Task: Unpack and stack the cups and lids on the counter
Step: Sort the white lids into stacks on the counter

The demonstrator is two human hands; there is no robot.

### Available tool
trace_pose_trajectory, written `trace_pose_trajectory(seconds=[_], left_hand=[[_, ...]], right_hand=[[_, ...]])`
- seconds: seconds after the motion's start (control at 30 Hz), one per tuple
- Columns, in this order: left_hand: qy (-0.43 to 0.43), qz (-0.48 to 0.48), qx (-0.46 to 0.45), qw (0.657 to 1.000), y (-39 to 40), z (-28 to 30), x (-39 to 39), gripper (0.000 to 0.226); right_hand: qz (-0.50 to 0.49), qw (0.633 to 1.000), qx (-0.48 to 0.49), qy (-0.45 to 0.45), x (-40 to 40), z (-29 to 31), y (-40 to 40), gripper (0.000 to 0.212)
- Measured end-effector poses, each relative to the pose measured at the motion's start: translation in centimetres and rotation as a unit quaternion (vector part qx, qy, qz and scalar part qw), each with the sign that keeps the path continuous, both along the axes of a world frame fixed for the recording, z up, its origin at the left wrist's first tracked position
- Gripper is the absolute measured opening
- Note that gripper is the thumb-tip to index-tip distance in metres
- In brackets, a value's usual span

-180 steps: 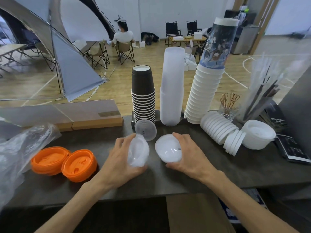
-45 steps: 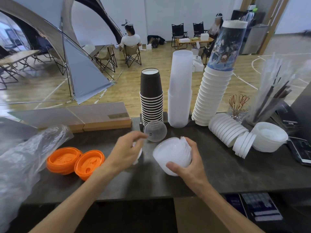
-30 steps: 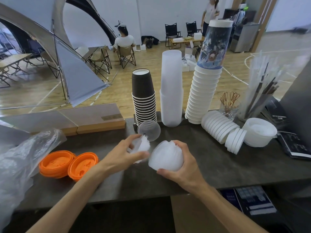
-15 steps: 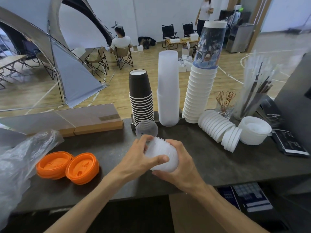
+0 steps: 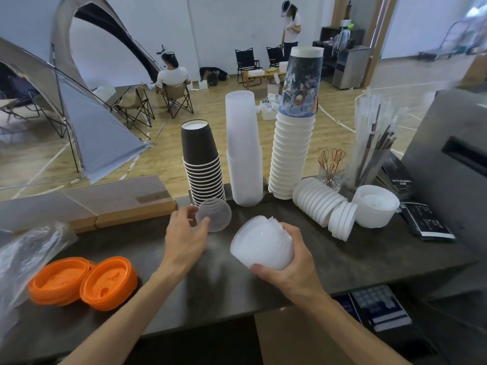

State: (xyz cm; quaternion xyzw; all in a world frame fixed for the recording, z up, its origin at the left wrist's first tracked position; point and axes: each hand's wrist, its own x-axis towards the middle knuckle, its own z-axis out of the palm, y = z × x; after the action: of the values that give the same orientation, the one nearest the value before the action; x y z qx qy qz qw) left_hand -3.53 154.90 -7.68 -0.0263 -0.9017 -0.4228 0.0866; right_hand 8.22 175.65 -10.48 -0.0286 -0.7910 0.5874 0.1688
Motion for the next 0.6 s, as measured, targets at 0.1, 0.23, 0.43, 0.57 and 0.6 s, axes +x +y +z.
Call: trace_pose_trajectory(seconds=[0.1, 0.23, 0.43, 0.57, 0.6], left_hand=[[0.017, 0.021, -0.067, 0.997, 0.0, -1.1, -2.4, 0.041], [0.044, 0.013, -0.144, 0.989, 0.6, -1.5, -4.3, 0.029], [0.047, -0.001, -0.058, 0.997, 1.0, 0.6, -3.1, 0.012], [-0.094, -0.016, 0.117, 0.989, 2.3, 3.4, 0.0, 0.019], [-0.136, -0.038, 0.172, 0.975, 2.7, 3.8, 0.7, 0.028]], right_hand=[[-0.002, 1.000, 0.009, -0.006, 0.1, 0.0, 0.2, 0.083], [-0.003, 1.000, 0.009, -0.010, 0.2, 0.1, 0.3, 0.083], [-0.028, 0.999, 0.029, -0.004, 0.2, -0.4, 1.4, 0.085], [-0.040, 0.997, 0.062, 0.013, -0.1, -0.6, 2.0, 0.083], [-0.040, 0.997, 0.069, 0.017, -0.3, -0.6, 1.9, 0.084]])
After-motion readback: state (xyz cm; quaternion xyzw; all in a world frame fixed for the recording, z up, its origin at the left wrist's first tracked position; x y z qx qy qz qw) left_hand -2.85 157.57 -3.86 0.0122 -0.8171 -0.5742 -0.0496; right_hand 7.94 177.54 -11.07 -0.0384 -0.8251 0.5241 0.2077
